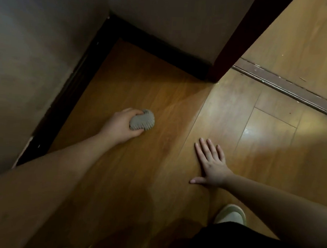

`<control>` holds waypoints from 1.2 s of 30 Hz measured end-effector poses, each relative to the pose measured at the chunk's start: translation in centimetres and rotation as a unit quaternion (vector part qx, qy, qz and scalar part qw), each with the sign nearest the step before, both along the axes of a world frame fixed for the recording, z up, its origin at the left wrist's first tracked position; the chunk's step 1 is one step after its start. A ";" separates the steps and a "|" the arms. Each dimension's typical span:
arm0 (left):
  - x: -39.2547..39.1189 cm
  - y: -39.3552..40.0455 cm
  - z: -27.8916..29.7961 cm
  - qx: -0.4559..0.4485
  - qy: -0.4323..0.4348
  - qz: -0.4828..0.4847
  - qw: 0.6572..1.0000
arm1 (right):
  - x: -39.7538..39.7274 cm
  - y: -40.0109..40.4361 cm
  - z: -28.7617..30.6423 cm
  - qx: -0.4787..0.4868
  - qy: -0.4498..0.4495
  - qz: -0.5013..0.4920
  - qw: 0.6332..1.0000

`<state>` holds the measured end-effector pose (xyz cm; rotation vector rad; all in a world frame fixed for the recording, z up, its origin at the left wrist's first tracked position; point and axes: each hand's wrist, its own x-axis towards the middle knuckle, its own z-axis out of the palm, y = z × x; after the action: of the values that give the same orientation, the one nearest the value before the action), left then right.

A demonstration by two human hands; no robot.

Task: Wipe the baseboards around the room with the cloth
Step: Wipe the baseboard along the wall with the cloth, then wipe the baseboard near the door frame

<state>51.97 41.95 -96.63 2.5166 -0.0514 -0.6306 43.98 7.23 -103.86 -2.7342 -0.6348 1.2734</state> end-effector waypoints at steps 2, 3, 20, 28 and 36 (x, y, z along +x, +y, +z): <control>-1.9 -0.7 -0.1 -0.033 0.012 0.027 0.999 | 0.2 0.1 0.3 -0.010 0.009 0.001 1.000; -2.8 -1.1 0.2 -0.049 0.016 0.040 0.998 | 0.4 0.2 0.4 -0.011 0.015 -0.001 1.000; -11.9 -2.5 19.3 -0.108 0.037 0.149 0.982 | -2.4 6.8 20.2 0.134 -0.190 -0.187 0.955; -14.0 -4.1 37.7 -0.119 0.062 0.136 0.982 | -5.9 8.1 41.0 0.283 -0.181 -0.311 0.889; -16.5 -6.0 58.3 -0.186 0.053 0.040 0.980 | -7.3 6.8 64.9 0.377 -0.025 -0.246 0.892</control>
<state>35.42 35.91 -38.38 2.1128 -0.0264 -0.6538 36.65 14.01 -38.94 -2.0727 -0.3019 0.6439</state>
